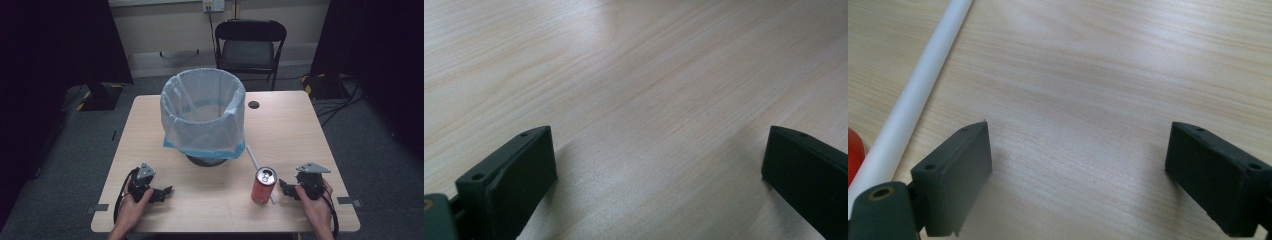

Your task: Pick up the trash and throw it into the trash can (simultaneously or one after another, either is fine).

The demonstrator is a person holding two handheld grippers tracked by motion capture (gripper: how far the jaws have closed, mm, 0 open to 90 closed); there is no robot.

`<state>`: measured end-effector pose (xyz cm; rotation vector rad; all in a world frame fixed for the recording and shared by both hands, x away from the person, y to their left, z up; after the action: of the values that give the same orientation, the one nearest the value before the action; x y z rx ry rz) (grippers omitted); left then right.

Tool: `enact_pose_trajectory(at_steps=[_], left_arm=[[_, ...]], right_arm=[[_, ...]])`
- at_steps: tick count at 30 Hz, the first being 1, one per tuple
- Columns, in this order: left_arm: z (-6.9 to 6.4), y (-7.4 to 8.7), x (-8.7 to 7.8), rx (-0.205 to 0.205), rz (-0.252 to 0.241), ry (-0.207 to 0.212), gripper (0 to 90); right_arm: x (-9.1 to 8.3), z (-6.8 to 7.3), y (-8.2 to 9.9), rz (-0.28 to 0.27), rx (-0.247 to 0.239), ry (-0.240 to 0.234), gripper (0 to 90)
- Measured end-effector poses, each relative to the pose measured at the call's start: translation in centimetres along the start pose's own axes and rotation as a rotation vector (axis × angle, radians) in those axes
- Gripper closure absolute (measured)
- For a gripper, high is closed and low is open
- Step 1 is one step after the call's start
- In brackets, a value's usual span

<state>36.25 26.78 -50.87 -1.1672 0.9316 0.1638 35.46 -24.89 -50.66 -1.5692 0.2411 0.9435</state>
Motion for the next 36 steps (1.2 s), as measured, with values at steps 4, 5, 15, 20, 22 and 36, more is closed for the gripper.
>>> enact_pose_trajectory(at_steps=[4,5,15,20,22,36], left_arm=[[0.0,0.0,0.0,0.0,0.0,0.0,0.3],[0.0,0.0,0.0,0.0,0.0,0.0,0.3],[0.0,0.0,0.0,0.0,0.0,0.0,0.3],[0.0,0.0,0.0,0.0,0.001,0.0,0.4],[0.0,0.0,0.0,0.0,0.0,0.0,0.4],[0.0,0.0,0.0,0.0,0.0,0.001,0.3]], right_arm=[[0.0,0.0,0.0,0.0,0.001,0.001,10.5],[0.0,0.0,0.0,0.0,0.001,0.0,10.5],[-0.1,0.1,-0.3,-0.015,-0.006,-0.003,23.8],[-1.2,0.6,-0.8,-0.045,-0.028,-0.052,25.1],[-1.8,1.0,-0.8,-0.043,-0.046,-0.067,25.9],[-5.1,4.0,0.9,-0.081,-0.101,-0.181,20.7]])
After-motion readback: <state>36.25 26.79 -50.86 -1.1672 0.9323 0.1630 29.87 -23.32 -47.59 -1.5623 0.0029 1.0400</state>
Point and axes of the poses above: each handheld gripper's, and its own axes: x roughly forward along the jaws, y roughly out of its underside, z roughly to its left, the point moved 1 cm from there along x, roughly forward along the jaws, and after that the axes turned 6 degrees about -y, right-handed, at the moved point
